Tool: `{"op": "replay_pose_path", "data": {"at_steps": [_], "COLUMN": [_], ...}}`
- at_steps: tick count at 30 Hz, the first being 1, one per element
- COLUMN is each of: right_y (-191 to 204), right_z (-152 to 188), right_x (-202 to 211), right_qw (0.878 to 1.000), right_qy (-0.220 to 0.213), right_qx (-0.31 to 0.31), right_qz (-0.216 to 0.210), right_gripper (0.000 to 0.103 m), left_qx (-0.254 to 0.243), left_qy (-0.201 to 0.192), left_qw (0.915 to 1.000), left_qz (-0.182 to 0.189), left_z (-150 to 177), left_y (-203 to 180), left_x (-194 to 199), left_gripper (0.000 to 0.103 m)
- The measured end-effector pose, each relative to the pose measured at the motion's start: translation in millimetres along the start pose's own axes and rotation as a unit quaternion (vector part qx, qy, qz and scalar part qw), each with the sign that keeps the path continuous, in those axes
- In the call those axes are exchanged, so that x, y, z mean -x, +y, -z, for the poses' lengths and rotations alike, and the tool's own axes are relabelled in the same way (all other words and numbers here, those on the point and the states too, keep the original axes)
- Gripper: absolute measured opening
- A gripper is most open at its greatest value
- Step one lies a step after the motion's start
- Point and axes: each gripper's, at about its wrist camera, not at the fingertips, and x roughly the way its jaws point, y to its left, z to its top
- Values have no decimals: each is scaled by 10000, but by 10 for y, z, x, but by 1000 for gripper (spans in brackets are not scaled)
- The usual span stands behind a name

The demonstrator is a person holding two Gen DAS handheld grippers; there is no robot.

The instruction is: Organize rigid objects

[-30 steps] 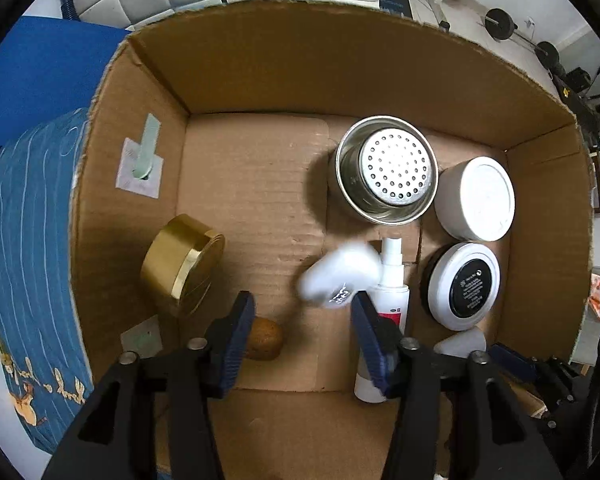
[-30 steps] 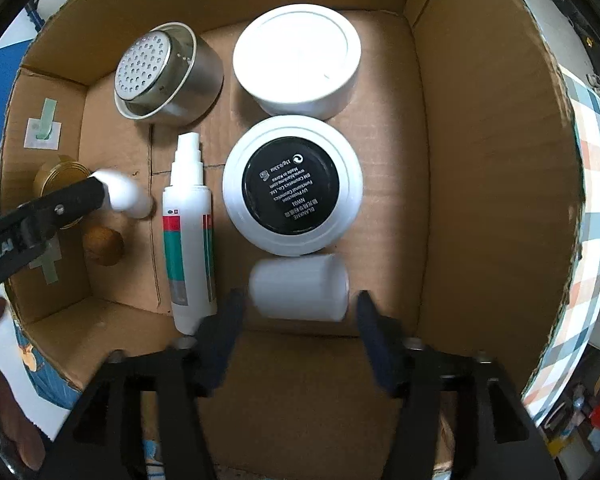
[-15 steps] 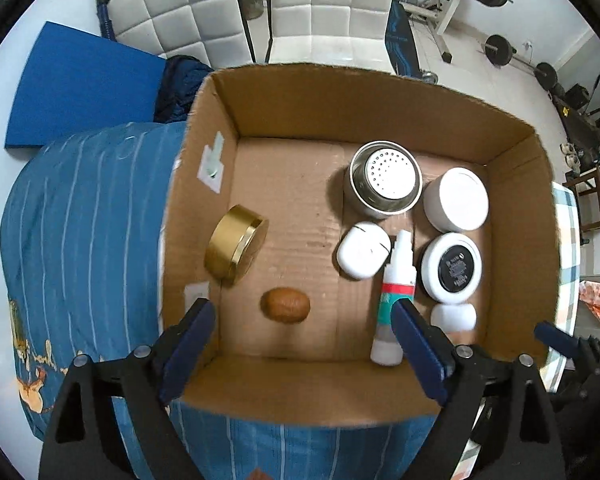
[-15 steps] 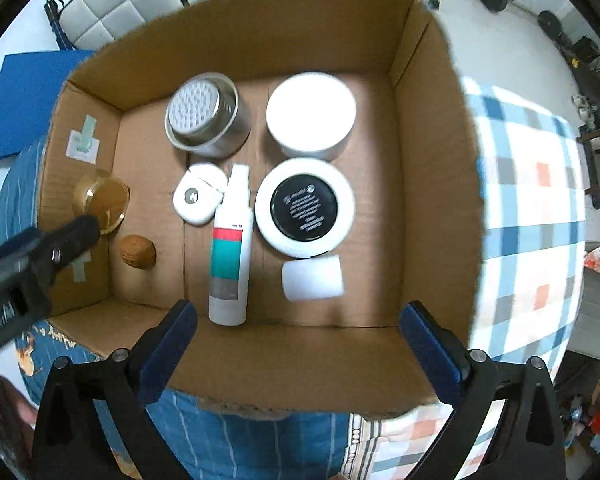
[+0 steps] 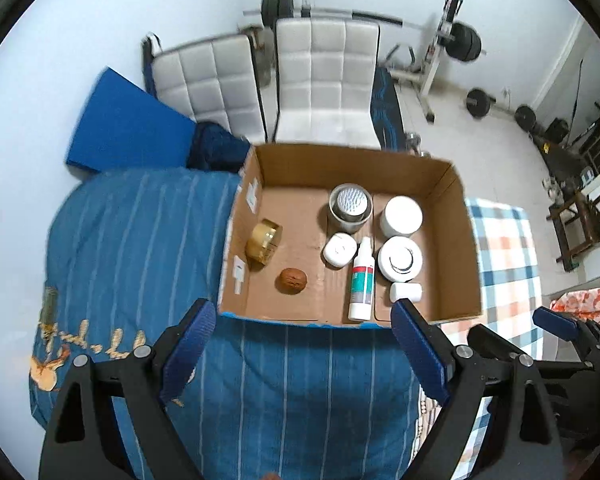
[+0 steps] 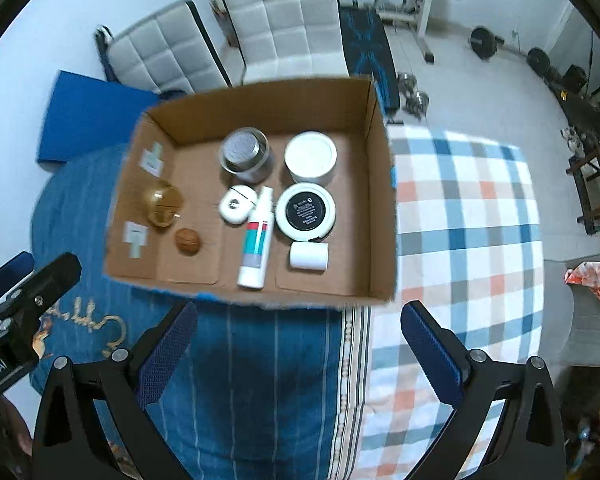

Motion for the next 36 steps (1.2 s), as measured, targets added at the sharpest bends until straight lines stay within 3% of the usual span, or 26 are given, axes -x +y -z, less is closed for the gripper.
{"op": "replay_pose_path", "data": {"at_steps": [4,7,19,28,36], "right_y": [-24,-62,2,43,33], "right_z": [244,371,715,880,954], "right_x": [522,839,1879,2340,2410], "right_qw": [9993,9980,9897,9818,9803], "right_qy": [-362,-613,-1395,-1861,-1942], "right_qx": [104,173,318,366,340], "right_qz": [-48,27,-19,58,103], "right_gripper": [103,103,103,103,103], "left_qx": [154,15,-14,-58,-32], "left_qy": [-326,-582,-1079,-1306,-1354], "left_qw": [9993,9982,9942,9914,9908], "left_qz": [58,-119,-22,-20,-25], "left_z": [120,196,424,552,603], "left_y": [51,11,-79,-128,-112], "left_x": [499,795,1443,1695,1749], "left_gripper": [90,90,90,90,90]}}
